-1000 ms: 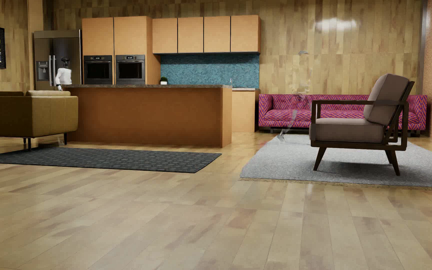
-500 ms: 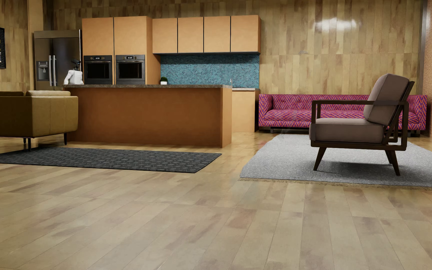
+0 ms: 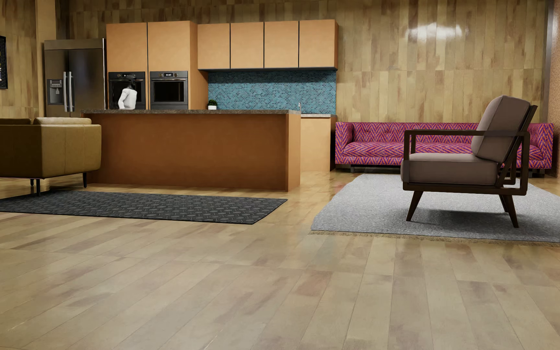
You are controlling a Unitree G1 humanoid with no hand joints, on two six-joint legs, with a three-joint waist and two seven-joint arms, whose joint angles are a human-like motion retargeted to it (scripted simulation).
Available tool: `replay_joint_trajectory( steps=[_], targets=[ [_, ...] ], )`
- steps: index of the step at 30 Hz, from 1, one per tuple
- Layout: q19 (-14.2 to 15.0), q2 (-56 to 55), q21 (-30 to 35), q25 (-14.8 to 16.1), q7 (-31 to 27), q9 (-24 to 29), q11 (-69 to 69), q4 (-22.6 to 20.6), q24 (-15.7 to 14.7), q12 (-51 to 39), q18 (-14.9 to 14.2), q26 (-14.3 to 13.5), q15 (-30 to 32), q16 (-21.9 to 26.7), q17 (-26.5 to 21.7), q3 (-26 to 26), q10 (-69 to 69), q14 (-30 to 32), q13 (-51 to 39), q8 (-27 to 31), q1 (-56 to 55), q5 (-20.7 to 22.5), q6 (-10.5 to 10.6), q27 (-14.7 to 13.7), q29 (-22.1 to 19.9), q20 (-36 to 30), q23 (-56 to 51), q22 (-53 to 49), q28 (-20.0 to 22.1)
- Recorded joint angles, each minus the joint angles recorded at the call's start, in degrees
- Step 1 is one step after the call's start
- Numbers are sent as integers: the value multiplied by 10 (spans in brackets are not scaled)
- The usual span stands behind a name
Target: Walk around the counter
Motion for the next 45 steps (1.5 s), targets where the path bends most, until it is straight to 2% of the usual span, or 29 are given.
replay_joint_trajectory(
  steps=[3, 4, 5, 6, 7, 8, 9, 11, 13, 15, 17, 18, 19, 20, 21, 22, 24, 25, 27, 31, 32, 34, 35, 36, 37, 38, 39, 42, 45],
  targets=[
    [0, 94, -7, 0, 0, -10, -20, 17, 0, 10, 0, 0, -34, 4, -14, 45, -135, -221, -31, 0, -53, -10, -6, 0, 0, 4, -32, -7, 0],
    [0, 109, -14, 0, 0, -10, -8, 22, 0, 12, 0, 0, -26, 3, -12, 60, -121, -177, -37, 0, -64, -15, -8, 0, 0, 7, -28, -5, 0],
    [0, 123, -23, 0, 0, -10, 18, 13, 0, 14, 0, 0, 4, 1, -9, 74, -100, -74, -32, 0, -85, -26, -12, 0, 0, 4, -18, 0, 0],
    [0, 111, -32, 0, 0, -17, 67, 2, 0, 13, 0, 0, 70, -2, -1, 75, -53, 9, -25, 0, -98, -43, -24, 0, 0, 4, -4, 10, 0],
    [0, 89, -31, 0, 0, -23, 146, -20, 0, 11, 0, 0, 158, -3, 6, 58, -17, 35, -16, 0, -88, -57, -35, 0, 0, -2, 18, 23, 0],
    [0, 42, -20, 0, 0, -28, 252, -43, 0, 5, 0, 0, 224, -6, 6, 35, 1, 26, -5, 0, -63, -63, -36, 0, 0, -10, 35, 31, 0],
    [0, -22, -13, 0, 0, -32, 363, -66, 0, -1, 0, 0, 223, -11, 6, 14, 1, -1, 6, 0, -27, -75, -38, 0, 0, 5, 39, 35, 0],
    [0, -128, -5, 0, 0, -23, 465, -78, 0, -20, 0, 0, 98, -12, 7, -41, -47, -86, 23, 0, 95, -69, -24, 0, 0, 28, 49, 29, 0],
    [0, -221, -5, 0, 0, -22, 398, -62, 0, -40, 0, 0, 54, 1, 4, -113, -105, -173, 39, 0, 211, -56, 5, 0, 0, 31, 59, -10, 0],
    [0, -278, -10, 0, 0, -15, 234, -39, 0, -59, 0, 0, 69, 20, -2, -166, -158, -264, 52, 0, 322, -58, 21, 0, 0, 41, 60, -71, 0],
    [0, -320, -17, 0, 0, -27, 40, -30, 0, -86, 0, 0, 111, 31, 0, -192, -179, -339, 62, 0, 395, -71, 20, 0, 0, 67, 64, -103, 0],
    [0, -335, -13, 0, 0, -35, -83, -25, 0, -98, 0, 0, 183, 35, 1, -201, -180, -353, 64, 0, 419, -78, 19, 0, 0, 73, 70, -113, 0],
    [0, -348, -12, 0, 0, -38, -121, -13, 0, -107, 0, 0, 215, 34, 1, -214, -174, -347, 67, 0, 445, -88, 20, 0, 0, 80, 77, -115, 0],
    [0, -361, -12, 0, 0, -37, 10, 8, 0, -106, 0, 0, 124, 31, 2, -228, -159, -320, 70, 0, 469, -89, 25, 0, 0, 97, 85, -119, 0],
    [0, -376, -7, 0, 0, -42, 73, 29, 0, -94, 0, 0, 104, 24, 6, -236, -124, -266, 73, 0, 481, -83, 30, 0, 0, 109, 100, -118, 0],
    [0, -385, -3, 0, 0, -52, 134, 48, 0, -80, 0, 0, 125, 11, 8, -235, -60, -173, 76, 0, 470, -67, 40, 0, 0, 109, 120, -95, 0],
    [0, -337, -11, 0, 0, -43, 195, 66, 0, -57, 0, 0, 88, -7, 13, -214, 168, -3, 70, 0, 388, -13, 54, 0, 0, 110, 139, -42, 0],
    [0, -286, -20, 0, 0, -32, 181, 67, 0, -53, 0, 0, 64, -9, 15, -195, 290, -11, 69, 0, 323, 18, 57, 0, 0, 91, 124, -25, 0],
    [0, -173, -20, 0, 0, -22, 123, 27, 0, -38, 0, 0, 51, -21, 14, -129, 375, -81, 58, 0, 202, 25, 34, 0, 0, 76, 86, -5, 0],
    [0, 34, -44, 0, 0, -20, 0, -5, 0, 15, 0, 0, 26, -20, 0, -14, 13, -9, 33, 0, 40, 6, 0, 0, 0, 43, -18, 19, 0],
    [0, 65, -52, 0, 0, -26, -10, 5, 0, 21, 0, 0, 8, -20, -6, 2, -83, -80, 18, 0, 12, 8, 5, 0, 0, 40, -34, 19, 0],
    [0, 109, -71, 0, 0, -33, 1, 31, 0, 32, 0, 0, -10, -16, -13, 33, -150, -296, -8, 0, -27, -3, 7, 0, 0, 28, -47, 18, 0],
    [0, 132, -82, 0, 0, -31, 15, 36, 0, 38, 0, 0, 8, -13, -11, 49, -145, -278, -14, 0, -40, -17, 2, 0, 0, 23, -42, 16, 0],
    [0, 149, -92, 0, 0, -32, 42, 29, 0, 43, 0, 0, 57, -12, -7, 57, -123, -174, -12, 0, -55, -35, -6, 0, 0, 21, -31, 20, 0],
    [0, 140, -98, 0, 0, -40, 99, 8, 0, 46, 0, 0, 138, -12, -2, 54, -78, -60, -2, 0, -70, -58, -22, 0, 0, 20, -18, 27, 0],
    [0, 104, -86, 0, 0, -45, 191, -19, 0, 44, 0, 0, 228, -11, 2, 42, -34, 2, 8, 0, -69, -76, -40, 0, 0, 24, 7, 39, 0],
    [0, 45, -66, 0, 0, -46, 308, -43, 0, 35, 0, 0, 271, -8, 3, 25, -5, 4, 18, 0, -51, -84, -52, 0, 0, 35, 30, 51, 0],
    [0, -145, -27, 0, 0, -29, 512, -78, 0, -8, 0, 0, 98, -3, -3, -65, -61, -96, 51, 0, 114, -62, -54, 0, 0, 71, 41, 40, 0],
    [0, -270, -19, 0, 0, -23, 340, -51, 0, -31, 0, 0, 78, 20, -15, -170, -164, -243, 96, 0, 309, -33, -30, 0, 0, 102, 76, -56, 0]
  ],
)
